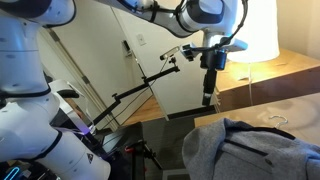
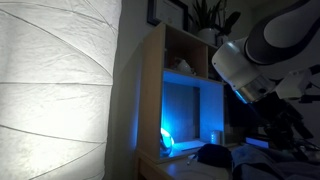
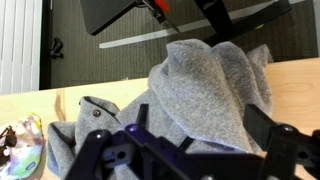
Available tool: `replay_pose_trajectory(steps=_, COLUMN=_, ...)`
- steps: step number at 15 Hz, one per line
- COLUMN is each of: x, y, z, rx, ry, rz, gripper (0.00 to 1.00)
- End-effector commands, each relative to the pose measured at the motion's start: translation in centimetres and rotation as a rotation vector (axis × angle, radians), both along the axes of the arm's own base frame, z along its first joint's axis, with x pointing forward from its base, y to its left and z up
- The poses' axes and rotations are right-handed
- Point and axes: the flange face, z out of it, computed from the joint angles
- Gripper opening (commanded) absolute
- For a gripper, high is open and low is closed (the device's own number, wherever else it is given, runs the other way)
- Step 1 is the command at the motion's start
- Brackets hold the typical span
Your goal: Hang the sweater with the hanger
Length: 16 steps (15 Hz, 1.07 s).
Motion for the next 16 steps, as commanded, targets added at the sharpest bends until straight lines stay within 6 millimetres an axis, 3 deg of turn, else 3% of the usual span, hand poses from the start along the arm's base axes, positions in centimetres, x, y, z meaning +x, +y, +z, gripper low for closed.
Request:
replay_pose_trajectory(steps=1, x=-0.4, y=-5.4, z=-1.8, rx=0.029, ry=-0.014, rz=-0.022, gripper=1.00)
replay_pose_trajectory(steps=5, x=-0.3, y=-11.2, z=-5.5, rx=0.108, ry=-0.059, rz=-0.025, gripper=1.00)
replay_pose_trajectory(steps=8, x=-0.1, y=-13.2, z=-8.5, rx=0.135, ry=-0.091, rz=0.022, gripper=1.00)
replay_pose_trajectory(steps=11, x=0.0, y=-13.1, z=-9.9, rx=0.144, ry=-0.114, rz=0.072, gripper=1.00)
replay_pose_trajectory(steps=16, x=0.1, y=-10.2, z=-9.4, rx=0.111, ry=-0.144, rz=0.153, gripper=1.00)
